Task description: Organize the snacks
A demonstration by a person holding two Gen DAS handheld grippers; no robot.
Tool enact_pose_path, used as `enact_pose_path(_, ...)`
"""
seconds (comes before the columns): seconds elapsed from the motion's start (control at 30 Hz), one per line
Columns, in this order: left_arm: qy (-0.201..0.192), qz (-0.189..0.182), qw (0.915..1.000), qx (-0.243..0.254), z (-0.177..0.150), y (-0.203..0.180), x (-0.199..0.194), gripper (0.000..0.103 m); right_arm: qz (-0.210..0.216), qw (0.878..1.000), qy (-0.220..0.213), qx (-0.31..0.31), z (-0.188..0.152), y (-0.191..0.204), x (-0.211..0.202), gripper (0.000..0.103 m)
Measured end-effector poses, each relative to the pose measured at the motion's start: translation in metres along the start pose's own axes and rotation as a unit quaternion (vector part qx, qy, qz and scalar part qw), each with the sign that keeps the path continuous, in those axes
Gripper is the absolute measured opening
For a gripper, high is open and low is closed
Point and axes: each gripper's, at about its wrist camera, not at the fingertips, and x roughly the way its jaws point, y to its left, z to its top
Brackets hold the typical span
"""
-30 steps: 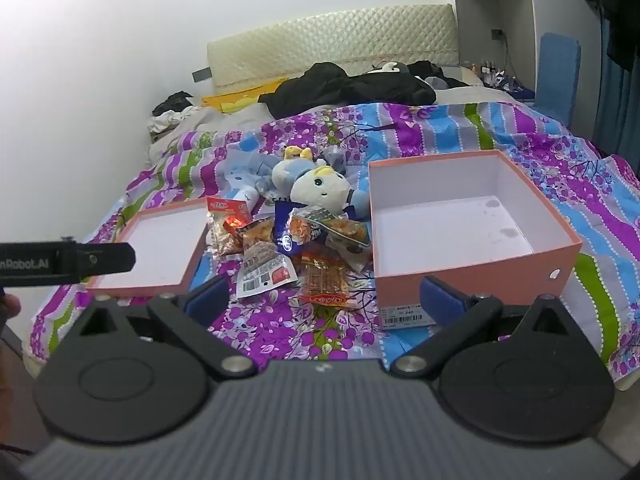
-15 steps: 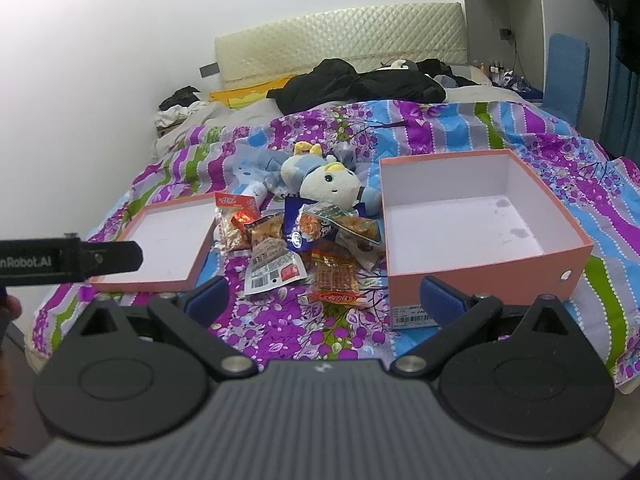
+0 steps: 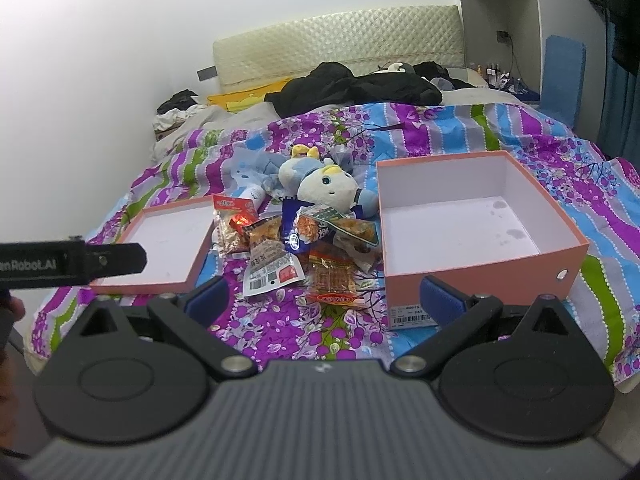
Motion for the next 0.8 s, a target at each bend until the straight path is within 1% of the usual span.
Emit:
enact_pose_path(0.17, 0.004, -0.001, 1.0000, 0.006, -0.0022, -0.0021, 0.0018, 0.101, 0.000, 1.000, 0.003, 0.004, -0.0030, -0.0016, -0.0023, 0.103)
enact_pose_path(0.5, -0.001, 0.000, 0.9999, 0.012, -0.0036, -0.0023, 0.0047, 0.101, 0.003, 1.000, 0.003, 0.010, -0.0053, -0.0047, -0.0022, 0.103)
enact_pose_path(0.67, 0.005, -0.008, 0.9997, 0.025, -0.0015, -0.0065, 0.0060, 0.101, -0.006, 1.000, 0.007, 0.020, -0.0051, -0.0090, -0.0017, 0.103)
enact_pose_path(0.8, 0.006, -0.007, 0.9997, 0.020, 0.0004, -0.0056, 0.0077, 0.101, -0.013, 1.000, 0.010, 0.020, -0.0049, -0.0097, -0.0012, 0.103)
